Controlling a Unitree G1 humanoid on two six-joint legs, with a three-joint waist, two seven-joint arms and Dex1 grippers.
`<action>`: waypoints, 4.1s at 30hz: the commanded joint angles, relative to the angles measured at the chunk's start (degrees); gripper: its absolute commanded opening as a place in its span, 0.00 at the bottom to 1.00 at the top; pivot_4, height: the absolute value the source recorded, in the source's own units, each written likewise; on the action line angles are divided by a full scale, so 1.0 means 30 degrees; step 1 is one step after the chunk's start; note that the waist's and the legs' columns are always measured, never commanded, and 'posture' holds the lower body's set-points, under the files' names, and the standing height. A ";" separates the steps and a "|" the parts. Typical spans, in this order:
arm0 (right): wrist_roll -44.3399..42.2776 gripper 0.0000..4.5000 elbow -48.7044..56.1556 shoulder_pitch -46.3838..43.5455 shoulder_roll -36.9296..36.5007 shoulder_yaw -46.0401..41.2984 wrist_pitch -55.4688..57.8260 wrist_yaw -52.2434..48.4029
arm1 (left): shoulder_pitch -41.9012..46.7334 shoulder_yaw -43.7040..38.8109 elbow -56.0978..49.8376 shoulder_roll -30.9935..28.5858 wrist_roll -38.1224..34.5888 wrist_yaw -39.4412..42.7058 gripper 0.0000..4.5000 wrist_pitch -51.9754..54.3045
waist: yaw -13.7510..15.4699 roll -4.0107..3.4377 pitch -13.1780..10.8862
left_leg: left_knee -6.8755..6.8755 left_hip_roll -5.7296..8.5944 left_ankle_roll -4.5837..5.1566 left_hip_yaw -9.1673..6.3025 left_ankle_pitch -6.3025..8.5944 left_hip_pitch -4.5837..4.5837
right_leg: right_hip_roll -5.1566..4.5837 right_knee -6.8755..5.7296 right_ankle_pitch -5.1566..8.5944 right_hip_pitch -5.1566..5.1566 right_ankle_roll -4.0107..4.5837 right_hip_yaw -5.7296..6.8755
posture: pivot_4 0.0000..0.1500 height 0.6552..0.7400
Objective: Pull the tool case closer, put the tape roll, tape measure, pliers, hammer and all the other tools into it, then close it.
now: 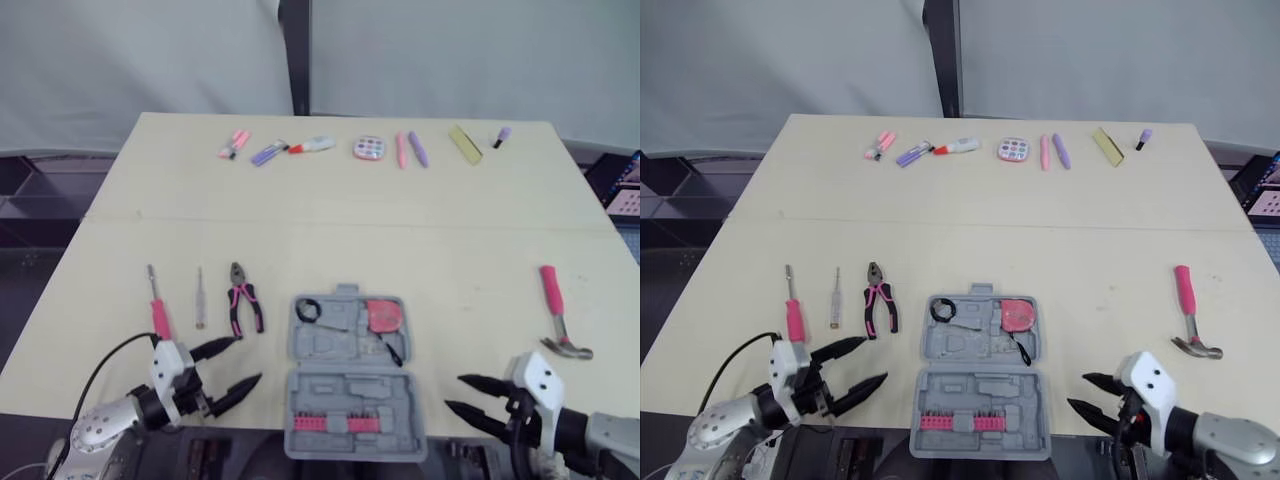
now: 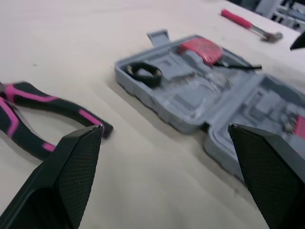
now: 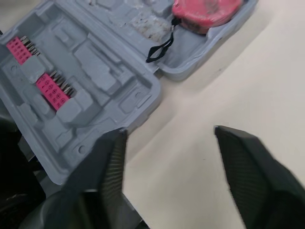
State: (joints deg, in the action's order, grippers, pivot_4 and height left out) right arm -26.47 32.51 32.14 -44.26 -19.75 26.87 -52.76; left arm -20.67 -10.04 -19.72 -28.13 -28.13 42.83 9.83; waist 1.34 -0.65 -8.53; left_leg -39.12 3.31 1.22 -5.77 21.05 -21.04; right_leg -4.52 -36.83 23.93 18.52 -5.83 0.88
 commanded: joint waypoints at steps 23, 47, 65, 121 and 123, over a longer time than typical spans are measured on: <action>-0.0663 0.99 -0.0243 -0.0647 -0.0791 -0.1352 -0.0002 -0.0954 | 0.7670 -0.0612 -0.6657 0.5008 0.0712 -1.8221 1.00 1.5089 | 0.0066 0.0029 0.0010 | -0.0021 0.0018 0.0017 0.0032 0.0000 0.0001 | 0.0027 -0.0022 -0.0001 -0.0022 -0.0002 -0.0009 | 1.00 0.69; -0.0706 0.99 0.1074 0.0001 -0.0579 -0.2476 0.1060 -0.0306 | 1.2119 0.0289 -0.2142 0.9720 0.6529 -2.1635 1.00 2.0487 | 0.0118 0.0086 -0.0006 | -0.0031 0.0023 0.0016 0.0060 0.0000 -0.0007 | 0.0029 -0.0050 -0.0002 0.0006 -0.0004 -0.0008 | 1.00 0.69; -0.0575 0.99 0.1401 0.0133 -0.0212 -0.2045 0.1021 0.0290 | 1.3009 0.0257 0.0392 1.0669 0.7628 -2.0531 1.00 1.8426 | 0.0131 0.0090 -0.0005 | -0.0033 0.0028 0.0016 0.0064 0.0000 -0.0006 | 0.0023 -0.0058 -0.0004 0.0013 -0.0008 -0.0002 | 1.00 0.69; -0.1596 1.00 0.2693 -0.5646 -0.2428 0.0902 0.2961 0.0150 | 1.4804 0.8948 -0.1836 -0.4514 0.4487 0.4739 0.52 0.6117 | -0.0003 0.0093 -0.0024 | -0.0033 0.0041 0.0014 0.0027 -0.0001 -0.0028 | -0.0005 -0.0216 -0.0005 0.0116 -0.0009 0.0011 | 1.00 0.69; -0.1959 1.00 0.2968 -0.6565 -0.2701 0.1294 0.3936 0.0554 | 1.4925 0.9423 -0.2002 -0.5152 0.4849 0.5537 0.52 0.5536 | -0.0012 0.0091 -0.0026 | -0.0035 0.0040 0.0014 0.0028 -0.0001 -0.0024 | -0.0003 -0.0218 -0.0005 0.0115 -0.0009 0.0006 | 1.00 0.69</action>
State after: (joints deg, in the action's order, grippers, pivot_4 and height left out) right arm -30.75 38.64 13.66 -51.44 -15.91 36.94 -52.15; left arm 23.69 17.81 -22.93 -42.71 -14.28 57.31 28.76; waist 1.30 -0.38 -8.61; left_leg -39.21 3.43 1.26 -5.68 21.04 -21.12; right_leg -4.54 -37.46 23.91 18.87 -5.86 0.89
